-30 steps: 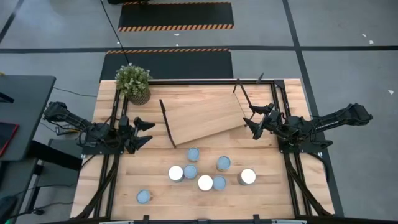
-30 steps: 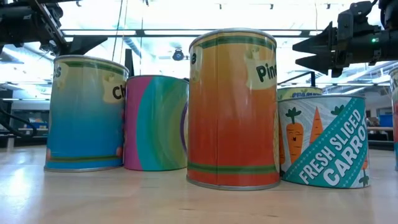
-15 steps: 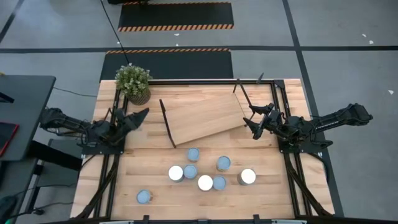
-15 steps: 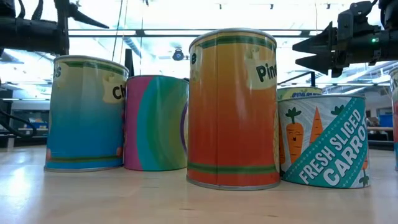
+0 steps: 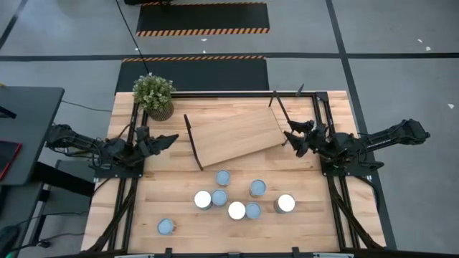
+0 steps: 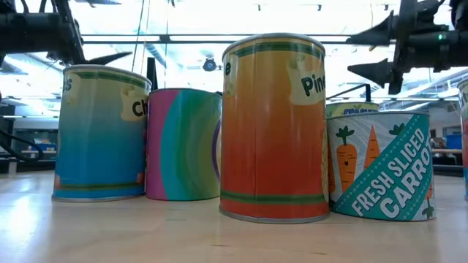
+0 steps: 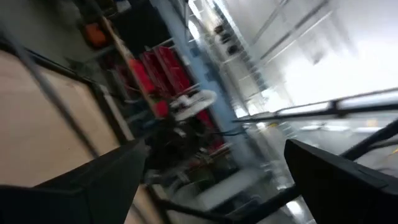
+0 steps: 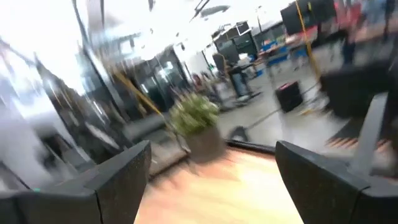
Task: Pick and place cans onto a shelf
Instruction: Put the canned tomatoes on the shelf
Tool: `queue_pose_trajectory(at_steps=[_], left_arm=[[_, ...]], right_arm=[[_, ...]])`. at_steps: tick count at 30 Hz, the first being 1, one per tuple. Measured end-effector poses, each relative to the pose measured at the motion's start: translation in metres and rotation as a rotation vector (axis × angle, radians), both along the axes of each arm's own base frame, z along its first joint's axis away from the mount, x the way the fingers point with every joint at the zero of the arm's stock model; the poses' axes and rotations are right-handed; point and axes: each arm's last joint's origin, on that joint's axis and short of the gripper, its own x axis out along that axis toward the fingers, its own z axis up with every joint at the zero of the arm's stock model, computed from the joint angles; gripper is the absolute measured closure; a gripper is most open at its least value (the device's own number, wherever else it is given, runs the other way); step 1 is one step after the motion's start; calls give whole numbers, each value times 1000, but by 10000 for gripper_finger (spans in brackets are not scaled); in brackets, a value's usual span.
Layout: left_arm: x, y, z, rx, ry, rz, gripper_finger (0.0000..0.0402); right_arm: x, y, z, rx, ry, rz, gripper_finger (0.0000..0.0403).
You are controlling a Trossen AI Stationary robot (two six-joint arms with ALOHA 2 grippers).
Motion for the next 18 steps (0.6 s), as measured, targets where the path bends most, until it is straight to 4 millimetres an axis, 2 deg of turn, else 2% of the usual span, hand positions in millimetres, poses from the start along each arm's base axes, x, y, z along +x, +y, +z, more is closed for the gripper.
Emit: queue_pose_trajectory(at_steps=[3, 7, 12, 18], left_arm=[[-1, 0, 18, 8, -50, -7, 13], [-3, 0, 45, 119, -73, 23, 13], [-5, 1, 66, 201, -77, 80, 13], [-8, 2, 73, 179, -126, 85, 13]], right_arm=[[0, 0, 6, 129, -125, 62, 53], [3, 4, 24, 65, -154, 194, 53], [14, 6, 40, -72, -61, 248, 53], [36, 1, 64, -83, 56, 224, 53]])
